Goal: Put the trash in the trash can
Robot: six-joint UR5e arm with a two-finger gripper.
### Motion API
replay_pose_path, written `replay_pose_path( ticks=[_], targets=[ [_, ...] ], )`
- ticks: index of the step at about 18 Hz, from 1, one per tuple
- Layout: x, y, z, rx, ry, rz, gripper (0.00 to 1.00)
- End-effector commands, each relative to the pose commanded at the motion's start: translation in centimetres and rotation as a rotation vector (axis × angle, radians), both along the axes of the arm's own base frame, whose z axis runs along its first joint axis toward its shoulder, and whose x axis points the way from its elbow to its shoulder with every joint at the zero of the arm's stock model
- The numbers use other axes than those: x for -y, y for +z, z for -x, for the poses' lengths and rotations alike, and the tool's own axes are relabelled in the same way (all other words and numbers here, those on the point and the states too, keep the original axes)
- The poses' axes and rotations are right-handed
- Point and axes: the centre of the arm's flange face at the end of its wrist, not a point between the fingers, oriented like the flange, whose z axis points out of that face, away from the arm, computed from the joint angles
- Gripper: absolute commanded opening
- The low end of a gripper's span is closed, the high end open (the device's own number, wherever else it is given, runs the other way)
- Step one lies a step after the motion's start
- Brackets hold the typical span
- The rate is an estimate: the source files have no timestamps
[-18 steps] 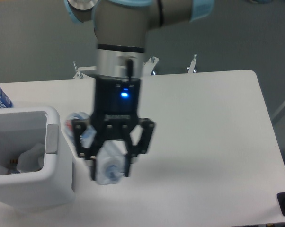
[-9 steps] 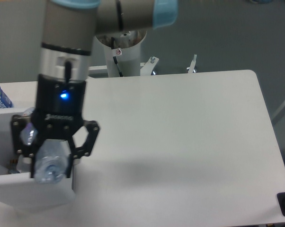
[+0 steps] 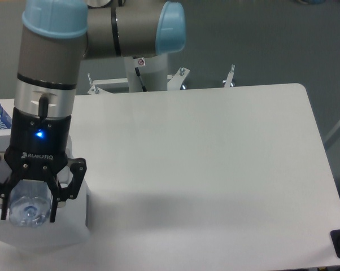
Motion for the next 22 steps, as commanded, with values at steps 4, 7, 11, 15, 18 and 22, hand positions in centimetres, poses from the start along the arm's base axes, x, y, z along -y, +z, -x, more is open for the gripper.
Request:
replay_pose_path(
  ticks=[4,7,11,15,18,22],
  targets=[
    [0.2,0.1,-0.1,-0.004,-0.001,0.000,1.00],
    [0.6,0.8,0.1,-0.036,-0.018,-0.005,1.00],
    [4.7,5.2,4.2,-0.163,0.052,-0.024,1.00],
    [8.7,7.3,7.9,-0.378,0.126,0.074,1.00],
    [10.4,7.3,9.3,-0.560,0.142,0.224,1.00],
    [13.7,5.8,8.3,-0.658,0.050,0.485,1.00]
  ],
)
